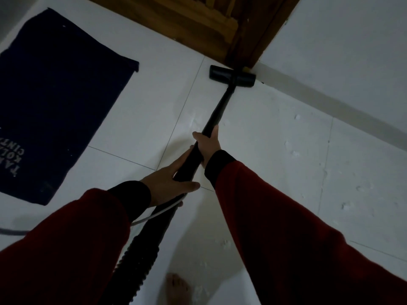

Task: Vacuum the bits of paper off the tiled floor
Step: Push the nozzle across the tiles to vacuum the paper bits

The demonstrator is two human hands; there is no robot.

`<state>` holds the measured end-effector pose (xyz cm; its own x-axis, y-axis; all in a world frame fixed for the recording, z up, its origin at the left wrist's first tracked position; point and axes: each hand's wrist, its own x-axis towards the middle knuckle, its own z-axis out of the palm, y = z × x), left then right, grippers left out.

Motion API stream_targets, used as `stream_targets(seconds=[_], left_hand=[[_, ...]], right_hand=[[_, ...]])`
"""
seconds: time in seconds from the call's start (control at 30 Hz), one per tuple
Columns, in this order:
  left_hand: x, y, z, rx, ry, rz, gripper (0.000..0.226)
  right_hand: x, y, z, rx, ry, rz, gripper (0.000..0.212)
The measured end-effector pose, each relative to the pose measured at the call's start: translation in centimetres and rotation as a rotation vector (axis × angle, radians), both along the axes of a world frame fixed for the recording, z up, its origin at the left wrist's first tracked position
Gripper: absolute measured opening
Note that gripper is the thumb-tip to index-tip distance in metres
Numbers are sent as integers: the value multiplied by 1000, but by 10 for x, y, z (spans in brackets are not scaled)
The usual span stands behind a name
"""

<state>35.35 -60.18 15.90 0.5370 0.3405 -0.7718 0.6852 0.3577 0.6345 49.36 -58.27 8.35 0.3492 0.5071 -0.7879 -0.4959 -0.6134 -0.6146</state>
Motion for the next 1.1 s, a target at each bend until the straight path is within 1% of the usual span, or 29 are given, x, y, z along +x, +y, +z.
stream_targets(seconds=[0.1,0.3,0.53,0.8,0.93,1.1], left_hand=[[-5,-10,6,-47,-31,23,84],[-30,-38,22,-112,-8,-100,94],[-79,-89,30,-57,-60,-141,94],[-142,-149,50,-63,-30,-200,91],[-169,-181,56,-63,-46,-187,89],[-199,-216,59,-39,-32,-193,93]], right_hand=[[-9,-13,6,-19,-2,-2,80],[-44,-55,13,-54,10,-29,81],[-95,-109,28,-76,-11,-41,80],[-158,-175,45,-93,-1,-49,78],[-186,-204,50,-92,17,-36,79],[-217,-235,52,-104,59,-1,80]])
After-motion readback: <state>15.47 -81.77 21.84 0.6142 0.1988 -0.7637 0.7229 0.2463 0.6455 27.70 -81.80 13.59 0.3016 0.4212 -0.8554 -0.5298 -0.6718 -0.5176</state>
